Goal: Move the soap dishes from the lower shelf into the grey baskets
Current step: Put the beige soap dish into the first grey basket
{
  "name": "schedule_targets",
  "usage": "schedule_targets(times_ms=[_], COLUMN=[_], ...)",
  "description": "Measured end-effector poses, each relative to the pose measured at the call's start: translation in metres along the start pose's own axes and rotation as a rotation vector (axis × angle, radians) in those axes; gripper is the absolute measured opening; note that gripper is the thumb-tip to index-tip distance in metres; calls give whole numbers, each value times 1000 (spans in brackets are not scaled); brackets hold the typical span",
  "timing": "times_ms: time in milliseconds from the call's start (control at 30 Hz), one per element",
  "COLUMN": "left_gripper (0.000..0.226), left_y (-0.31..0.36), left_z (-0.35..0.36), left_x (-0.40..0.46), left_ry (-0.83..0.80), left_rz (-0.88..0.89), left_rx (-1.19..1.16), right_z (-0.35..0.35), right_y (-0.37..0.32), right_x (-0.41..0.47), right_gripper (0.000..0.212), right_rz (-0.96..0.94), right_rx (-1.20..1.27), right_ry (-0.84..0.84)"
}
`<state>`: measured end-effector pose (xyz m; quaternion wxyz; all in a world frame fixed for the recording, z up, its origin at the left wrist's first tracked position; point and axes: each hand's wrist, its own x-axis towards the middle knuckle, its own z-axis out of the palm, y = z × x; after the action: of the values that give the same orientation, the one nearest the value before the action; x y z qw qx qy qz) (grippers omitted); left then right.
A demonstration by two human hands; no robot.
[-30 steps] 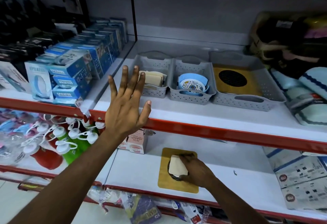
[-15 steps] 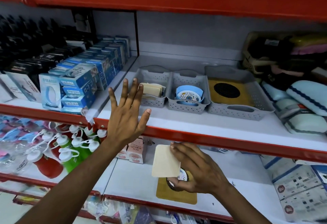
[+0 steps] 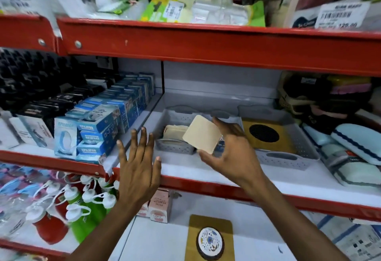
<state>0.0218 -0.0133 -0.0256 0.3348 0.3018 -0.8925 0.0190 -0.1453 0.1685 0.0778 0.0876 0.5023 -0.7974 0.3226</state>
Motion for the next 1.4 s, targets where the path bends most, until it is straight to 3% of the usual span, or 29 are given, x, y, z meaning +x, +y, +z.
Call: schedule_targets(times_ms=[100,367,500,700,833,1000,1200,1400], left_gripper=[67,71,74,77,78,79,79,77], left_y=[0,-1,0,-1,-2,-1,-1,-2], left_z=[0,-1,-1,1,0,-1,0,1], left_x=[1,3,3,4,3,4,4,5], left_ry=[-2,-1,-3,-2,-4,-5,-12,14], left_rz=[-3,-5,-5,-1,-5,-9,-11,0], left_rx=[-17,-50,-71,-65,-70,-71,-84,-72], right_z=[13,57,70,73,71,71,67,36], right_y=[0,-11,-9,-9,-13,-12,-10,-24], right_x=[44,109,125,132,132,132,124,79], right_gripper=[72,61,41,29,37,22,53,72], right_rz=[43,23,29,7,-15,-74,-64,-155], right_rx=[-14,-56,-125,-174,-197,-206,-207,-280], right_ry=[-106,-366,-475,-531,-555,-568,-563,-292])
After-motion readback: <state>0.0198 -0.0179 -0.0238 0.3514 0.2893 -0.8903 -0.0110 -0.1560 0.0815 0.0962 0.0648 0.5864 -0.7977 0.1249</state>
